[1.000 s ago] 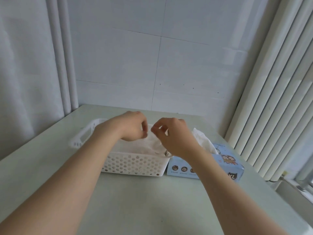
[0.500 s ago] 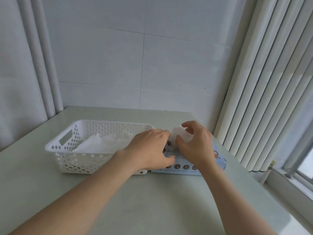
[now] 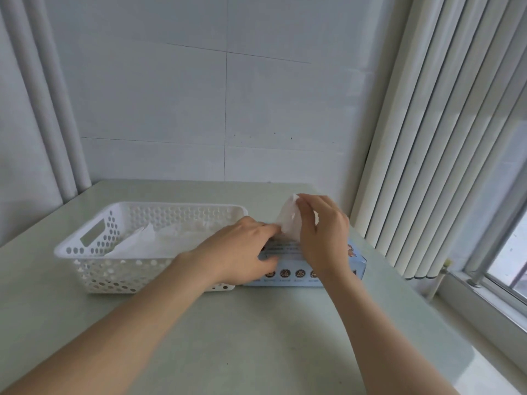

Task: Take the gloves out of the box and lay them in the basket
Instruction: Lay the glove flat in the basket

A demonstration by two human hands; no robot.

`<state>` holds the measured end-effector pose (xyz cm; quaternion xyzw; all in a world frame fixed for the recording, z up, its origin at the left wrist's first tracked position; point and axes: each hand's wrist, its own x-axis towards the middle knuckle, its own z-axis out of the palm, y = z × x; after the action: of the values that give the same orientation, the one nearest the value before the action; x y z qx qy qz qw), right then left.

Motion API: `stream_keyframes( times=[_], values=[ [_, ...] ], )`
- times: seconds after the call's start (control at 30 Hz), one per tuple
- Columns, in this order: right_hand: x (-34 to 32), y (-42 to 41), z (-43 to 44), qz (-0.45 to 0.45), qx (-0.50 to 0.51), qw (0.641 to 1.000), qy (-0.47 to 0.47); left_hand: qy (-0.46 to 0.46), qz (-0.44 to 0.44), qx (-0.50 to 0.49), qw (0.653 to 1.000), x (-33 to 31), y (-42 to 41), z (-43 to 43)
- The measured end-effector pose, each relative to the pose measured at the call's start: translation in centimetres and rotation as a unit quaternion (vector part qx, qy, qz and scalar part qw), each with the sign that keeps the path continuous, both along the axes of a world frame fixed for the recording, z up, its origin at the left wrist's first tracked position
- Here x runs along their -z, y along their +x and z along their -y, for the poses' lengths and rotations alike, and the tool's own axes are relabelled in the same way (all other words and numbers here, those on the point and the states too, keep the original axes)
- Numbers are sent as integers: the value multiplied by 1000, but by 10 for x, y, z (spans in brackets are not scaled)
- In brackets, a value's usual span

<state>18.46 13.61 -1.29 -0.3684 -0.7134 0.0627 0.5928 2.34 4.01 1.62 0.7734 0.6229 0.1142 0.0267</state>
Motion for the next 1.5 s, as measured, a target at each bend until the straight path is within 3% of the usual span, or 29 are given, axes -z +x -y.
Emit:
stream_keyframes(
  times=[0.1,0.27,0.5,0.63,0.83,1.03,1.17,1.23,1.37,1.43,1.5],
  values=[
    [-6,-1,6,-71,13,997,0,3,-33,-2,999,3,-2,-4],
    [-21,0,17,-185,45,981,28,-16,-17,3,1000,6,-5,-5],
    [-47,-2,46,-239,41,965,96,-24,-3,3,1000,5,-4,-5],
    [-41,-4,44,-199,28,978,53,0,92,26,995,0,-4,-3],
    [-43,-4,41,-235,-52,967,-79,59,167,12,984,-17,-6,1],
    [-33,-6,40,-194,-154,959,-141,147,345,20,927,-29,-3,1],
    [-37,-4,41,-220,-223,912,-265,182,422,-36,887,-32,-5,0],
    [-37,-7,39,-221,-216,884,-350,162,480,-56,860,-35,-6,0],
    [-38,-12,41,-308,-238,824,-412,120,526,-75,838,-38,-7,1],
    [-43,-9,47,-297,-312,770,-471,115,536,-80,832,-39,-8,2],
    [-45,-6,46,-226,-358,761,-491,113,540,-91,829,-39,-7,3]
  ],
)
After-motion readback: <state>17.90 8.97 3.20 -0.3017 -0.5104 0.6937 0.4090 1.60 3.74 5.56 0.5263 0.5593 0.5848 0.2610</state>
